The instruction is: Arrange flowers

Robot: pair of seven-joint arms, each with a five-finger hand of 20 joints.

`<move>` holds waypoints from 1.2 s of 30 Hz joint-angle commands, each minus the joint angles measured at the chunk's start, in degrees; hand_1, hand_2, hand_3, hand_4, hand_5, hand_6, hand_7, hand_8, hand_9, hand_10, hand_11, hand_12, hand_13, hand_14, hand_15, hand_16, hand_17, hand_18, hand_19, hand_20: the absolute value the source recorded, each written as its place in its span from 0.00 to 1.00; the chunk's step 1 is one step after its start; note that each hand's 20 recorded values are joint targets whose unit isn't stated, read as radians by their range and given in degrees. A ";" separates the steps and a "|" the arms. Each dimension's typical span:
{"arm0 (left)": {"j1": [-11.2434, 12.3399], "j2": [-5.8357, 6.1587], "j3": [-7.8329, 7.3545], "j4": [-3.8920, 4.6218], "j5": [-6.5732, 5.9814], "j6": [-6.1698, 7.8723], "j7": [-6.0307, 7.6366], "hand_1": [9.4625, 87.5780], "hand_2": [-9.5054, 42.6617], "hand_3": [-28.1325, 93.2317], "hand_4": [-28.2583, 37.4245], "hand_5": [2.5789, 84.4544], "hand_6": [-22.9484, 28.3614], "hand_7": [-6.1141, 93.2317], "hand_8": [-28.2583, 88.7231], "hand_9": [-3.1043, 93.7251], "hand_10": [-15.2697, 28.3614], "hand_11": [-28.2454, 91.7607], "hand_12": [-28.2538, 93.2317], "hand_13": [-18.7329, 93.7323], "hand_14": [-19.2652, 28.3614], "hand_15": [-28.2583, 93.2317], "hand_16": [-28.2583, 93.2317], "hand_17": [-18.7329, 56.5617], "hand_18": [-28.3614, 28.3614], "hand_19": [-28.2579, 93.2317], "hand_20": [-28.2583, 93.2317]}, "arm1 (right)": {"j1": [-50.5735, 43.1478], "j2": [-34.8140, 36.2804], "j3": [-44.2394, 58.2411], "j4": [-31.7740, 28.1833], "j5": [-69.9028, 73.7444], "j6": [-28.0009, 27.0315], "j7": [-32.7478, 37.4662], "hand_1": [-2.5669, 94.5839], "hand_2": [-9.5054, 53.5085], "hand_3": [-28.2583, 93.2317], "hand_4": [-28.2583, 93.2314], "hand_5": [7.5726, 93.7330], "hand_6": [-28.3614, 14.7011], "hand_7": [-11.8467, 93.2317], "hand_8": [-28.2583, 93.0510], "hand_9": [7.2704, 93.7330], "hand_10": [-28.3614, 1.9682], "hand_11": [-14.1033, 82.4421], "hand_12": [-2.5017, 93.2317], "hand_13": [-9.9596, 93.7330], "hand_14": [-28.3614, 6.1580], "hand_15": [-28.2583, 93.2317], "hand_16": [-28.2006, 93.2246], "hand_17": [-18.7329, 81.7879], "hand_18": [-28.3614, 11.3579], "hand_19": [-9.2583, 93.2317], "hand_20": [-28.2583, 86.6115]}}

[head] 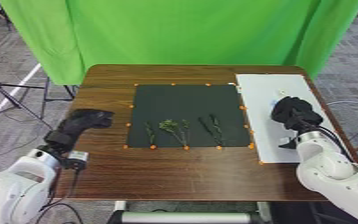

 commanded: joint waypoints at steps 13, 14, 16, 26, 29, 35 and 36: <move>13.54 3.40 -13.30 0.21 -22.64 28.84 9.41 0.22 0.77 0.64 0.00 0.58 0.57 0.20 0.17 0.54 0.73 0.40 0.29 0.47 0.78 0.36 0.20 0.31 0.71 0.37 0.33 | 29.34 -11.81 -13.61 -13.87 15.69 -12.15 -7.96 0.67 0.00 0.70 0.12 0.83 0.72 0.30 0.29 0.89 0.61 0.17 0.35 0.96 0.77 0.70 0.49 0.79 0.44 1.00 0.67; 13.25 3.35 -12.87 0.43 -22.15 28.83 9.13 0.23 0.79 0.64 0.00 0.58 0.56 0.20 0.17 0.54 0.73 0.40 0.29 0.47 0.78 0.36 0.20 0.31 0.71 0.37 0.33 | 29.77 -13.77 -13.92 -13.46 16.48 -12.91 -8.29 0.67 0.00 0.70 0.12 0.83 0.72 0.30 0.29 0.89 0.61 0.17 0.35 0.96 0.77 0.70 0.49 0.79 0.44 1.00 0.67; 13.24 3.47 -12.19 0.52 -22.43 28.96 8.88 0.22 0.81 0.66 0.00 0.58 0.56 0.20 0.17 0.54 0.73 0.40 0.29 0.47 0.78 0.36 0.20 0.31 0.71 0.37 0.33 | 30.70 -17.68 -15.10 -12.45 18.14 -13.73 -9.18 0.67 0.00 0.70 0.12 0.83 0.72 0.30 0.29 0.89 0.61 0.18 0.35 0.96 0.76 0.70 0.49 0.79 0.44 1.00 0.67; 11.37 4.37 -9.21 0.96 -18.90 27.05 6.56 0.18 0.83 0.72 0.00 0.59 0.57 0.20 0.17 0.54 0.73 0.41 0.29 0.48 0.78 0.37 0.20 0.30 0.71 0.38 0.33 | 32.67 -33.25 -20.89 -6.62 17.78 -17.94 -11.51 0.67 0.00 0.70 0.12 0.84 0.72 0.30 0.29 0.89 0.61 0.17 0.35 0.96 0.77 0.71 0.49 0.79 0.44 1.00 0.68; 9.01 4.34 -6.67 1.71 -17.67 26.45 6.18 0.18 0.82 0.72 0.00 0.59 0.57 0.20 0.17 0.54 0.73 0.41 0.29 0.48 0.77 0.37 0.20 0.30 0.71 0.38 0.33 | 31.78 -35.83 -21.41 -5.53 17.41 -18.38 -11.16 0.67 0.00 0.70 0.12 0.84 0.72 0.30 0.29 0.89 0.61 0.17 0.35 0.96 0.77 0.71 0.49 0.79 0.43 1.00 0.68; 4.17 4.45 -1.15 3.16 -16.01 24.47 5.99 0.19 0.81 0.72 0.00 0.59 0.57 0.21 0.17 0.54 0.73 0.41 0.29 0.48 0.77 0.37 0.19 0.30 0.71 0.39 0.33 | 29.05 -37.45 -21.32 -4.99 16.50 -18.95 -10.56 0.67 0.00 0.70 0.12 0.84 0.72 0.30 0.29 0.89 0.61 0.17 0.35 0.96 0.77 0.71 0.49 0.79 0.43 1.00 0.69; 3.87 4.49 -0.75 3.23 -15.70 24.16 5.95 0.19 0.81 0.72 0.00 0.59 0.57 0.21 0.17 0.54 0.73 0.41 0.29 0.48 0.77 0.37 0.19 0.30 0.71 0.39 0.33 | 28.65 -37.60 -21.33 -4.81 16.34 -19.09 -10.45 0.67 0.00 0.70 0.12 0.84 0.72 0.30 0.29 0.89 0.61 0.17 0.35 0.96 0.77 0.71 0.49 0.79 0.43 1.00 0.69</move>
